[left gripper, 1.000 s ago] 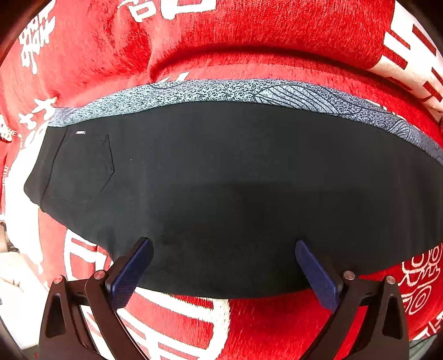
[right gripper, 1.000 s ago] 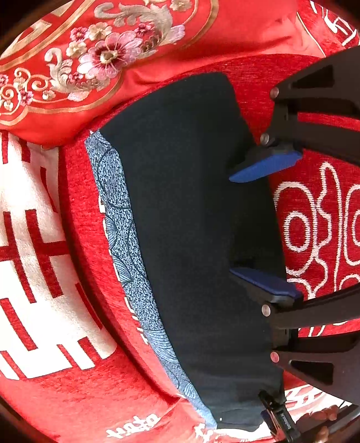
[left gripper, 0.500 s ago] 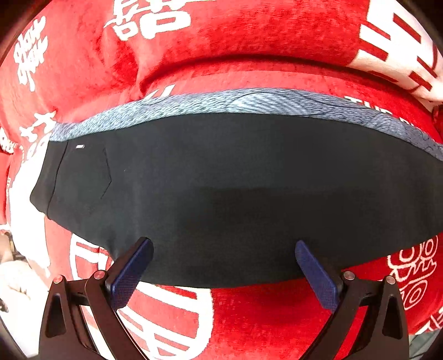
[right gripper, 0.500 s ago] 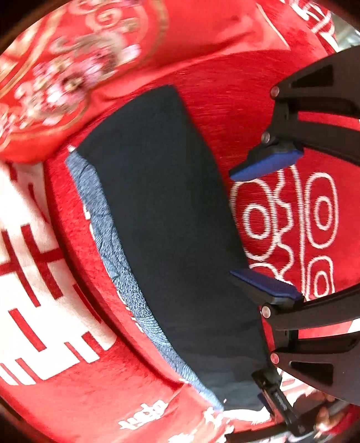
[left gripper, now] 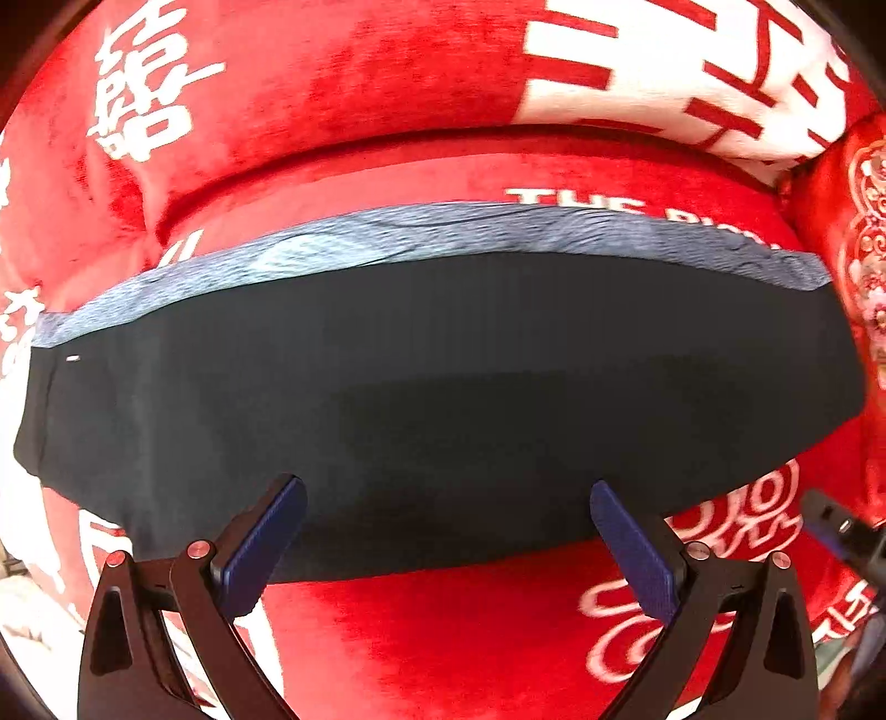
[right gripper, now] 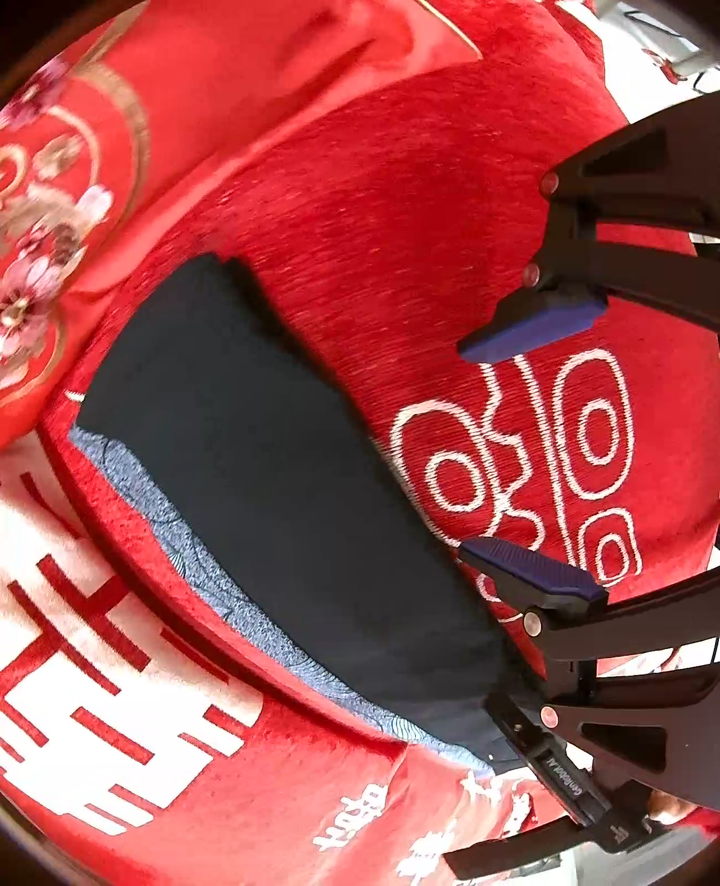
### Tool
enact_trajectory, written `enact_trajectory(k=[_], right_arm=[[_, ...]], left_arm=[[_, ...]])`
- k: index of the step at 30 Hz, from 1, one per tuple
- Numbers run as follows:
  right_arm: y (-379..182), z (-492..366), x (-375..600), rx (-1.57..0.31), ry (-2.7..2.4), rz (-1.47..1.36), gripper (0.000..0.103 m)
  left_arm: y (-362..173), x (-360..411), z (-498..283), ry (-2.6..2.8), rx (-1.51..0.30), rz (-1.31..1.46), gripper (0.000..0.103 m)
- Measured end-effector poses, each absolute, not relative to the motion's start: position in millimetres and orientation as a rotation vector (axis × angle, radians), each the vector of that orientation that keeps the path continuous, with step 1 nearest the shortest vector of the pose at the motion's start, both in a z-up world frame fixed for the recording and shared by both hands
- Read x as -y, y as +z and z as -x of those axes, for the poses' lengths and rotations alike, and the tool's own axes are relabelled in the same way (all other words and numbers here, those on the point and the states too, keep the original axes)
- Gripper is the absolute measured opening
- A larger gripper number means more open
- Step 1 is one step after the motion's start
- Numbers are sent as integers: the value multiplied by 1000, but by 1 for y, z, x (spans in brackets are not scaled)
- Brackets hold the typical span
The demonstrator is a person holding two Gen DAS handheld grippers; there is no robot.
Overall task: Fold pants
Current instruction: 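Release the trousers and smooth the folded stack with both grippers open, then grasp one end of the trouser strip with the right gripper and lift it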
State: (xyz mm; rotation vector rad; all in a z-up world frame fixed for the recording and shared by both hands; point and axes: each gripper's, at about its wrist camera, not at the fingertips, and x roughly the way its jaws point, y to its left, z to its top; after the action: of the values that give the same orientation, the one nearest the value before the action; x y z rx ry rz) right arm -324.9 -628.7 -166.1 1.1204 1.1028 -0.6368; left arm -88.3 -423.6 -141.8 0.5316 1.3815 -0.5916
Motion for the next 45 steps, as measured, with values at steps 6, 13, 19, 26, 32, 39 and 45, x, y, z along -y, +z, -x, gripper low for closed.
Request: enact_trajectory(k=[6,13,19,26,32,39,45], right_arm=[[-171,333,623,-1102,-627,-1159,69],[-172,335,624,-1095,-622,-1174,69],[-173,335,625,-1084,-625,-1177,69],[-172,342,633,-1021,-608,-1221,69],[-171,349,643,-868,-537,-1320,69],[-189,365,651,-696,-528,-1470,69],[-191,377,649,-588,-518,-1522,69]], left_arm=[[-155,451,104,-622,-1368,-576,103],[-175,443,98,-630,-1410,-523,103],[-179,447,89,-629,-1398,-541,103],[-186,448,87,-626,-1397,-544,103],[-193,461,88,-622,-1399,-552,103],[-196,461,87,-629,-1400,-557,103],[-197,464,86,-633,-1407,-560,103]])
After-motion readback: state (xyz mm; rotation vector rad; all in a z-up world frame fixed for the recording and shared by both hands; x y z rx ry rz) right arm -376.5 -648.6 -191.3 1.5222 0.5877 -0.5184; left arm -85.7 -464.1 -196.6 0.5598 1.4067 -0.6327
